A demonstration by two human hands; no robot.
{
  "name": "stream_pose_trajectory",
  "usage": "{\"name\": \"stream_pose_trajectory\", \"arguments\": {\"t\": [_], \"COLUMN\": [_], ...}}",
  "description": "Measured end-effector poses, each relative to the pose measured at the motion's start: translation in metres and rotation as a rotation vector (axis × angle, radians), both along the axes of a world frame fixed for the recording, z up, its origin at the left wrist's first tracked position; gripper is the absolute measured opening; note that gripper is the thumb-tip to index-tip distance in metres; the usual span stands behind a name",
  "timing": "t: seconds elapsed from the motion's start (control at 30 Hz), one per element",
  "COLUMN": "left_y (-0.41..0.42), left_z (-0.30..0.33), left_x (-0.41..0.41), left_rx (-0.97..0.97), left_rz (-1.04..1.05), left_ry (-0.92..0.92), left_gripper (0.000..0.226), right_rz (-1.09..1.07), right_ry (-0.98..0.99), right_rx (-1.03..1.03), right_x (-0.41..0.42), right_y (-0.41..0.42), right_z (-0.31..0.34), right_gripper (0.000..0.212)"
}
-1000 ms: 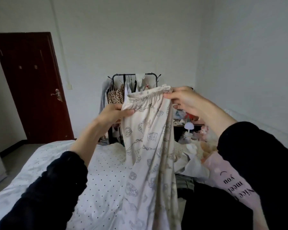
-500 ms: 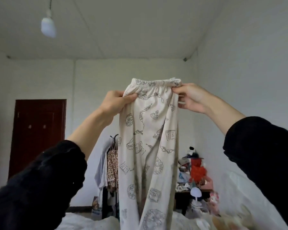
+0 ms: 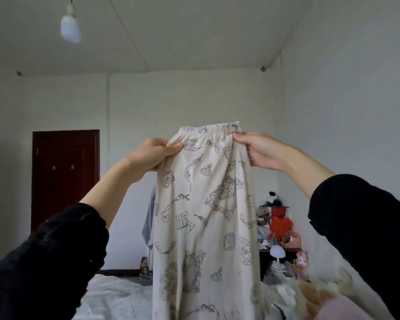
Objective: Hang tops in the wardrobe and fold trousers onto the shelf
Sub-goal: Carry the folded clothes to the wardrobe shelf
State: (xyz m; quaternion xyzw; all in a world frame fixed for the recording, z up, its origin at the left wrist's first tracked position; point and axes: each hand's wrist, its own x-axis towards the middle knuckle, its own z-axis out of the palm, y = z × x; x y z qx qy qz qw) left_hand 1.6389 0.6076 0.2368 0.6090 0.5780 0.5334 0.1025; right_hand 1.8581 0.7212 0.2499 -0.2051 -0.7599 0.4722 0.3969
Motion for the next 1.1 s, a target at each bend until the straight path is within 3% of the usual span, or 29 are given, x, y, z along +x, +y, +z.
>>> {"name": "stream_pose_trajectory", "arguments": {"t": [0.27,0.4,0.5,0.67,0.83,1.0,1.1], "left_y": [0.006,-0.004,-0.010,-0.016,-0.032,-0.048,-0.069], "left_z": [-0.127,-0.173,-0.186,-0.207,-0.280,-0.348,-0.405], "left_x": [-0.043,-0.053,-0.060,-0.080,-0.105,-0.104,-0.084], "left_rx": [-0.327,-0.392,-0.351,-0.303,-0.453,-0.548,-0.656], "left_rz": [0.096,0.134,0.192,0.229,0.251,0.276,0.267], "left_ry": [-0.123,-0.151,-0.163,-0.206,-0.218,-0.274,-0.318], "left_gripper": [0.031,0.029,0.013,0.013,0.025,0.023,0.017], "right_rz": [-0.110,-0.097,-0.091,-0.066,0.021,0.083,0.121], "right_ry": [-0.402,-0.452,-0.426,-0.318,-0.452,-0.555,-0.655], "right_rx": [-0.055,-0.098,-0.117,-0.133,-0.235,-0.276,-0.337], "right_x": [-0.035,-0.054,-0.075,-0.107,-0.124,-0.123,-0.108], "right_y": [0.009,0.008,0.008,0.015,0.013,0.003,-0.011], "right_z": [-0.116,-0.159,-0.177,-0.197,-0.259,-0.322,-0.378], "right_gripper": [0.020,0.043,0.054,0.044,0.009,0.028,0.028]}}
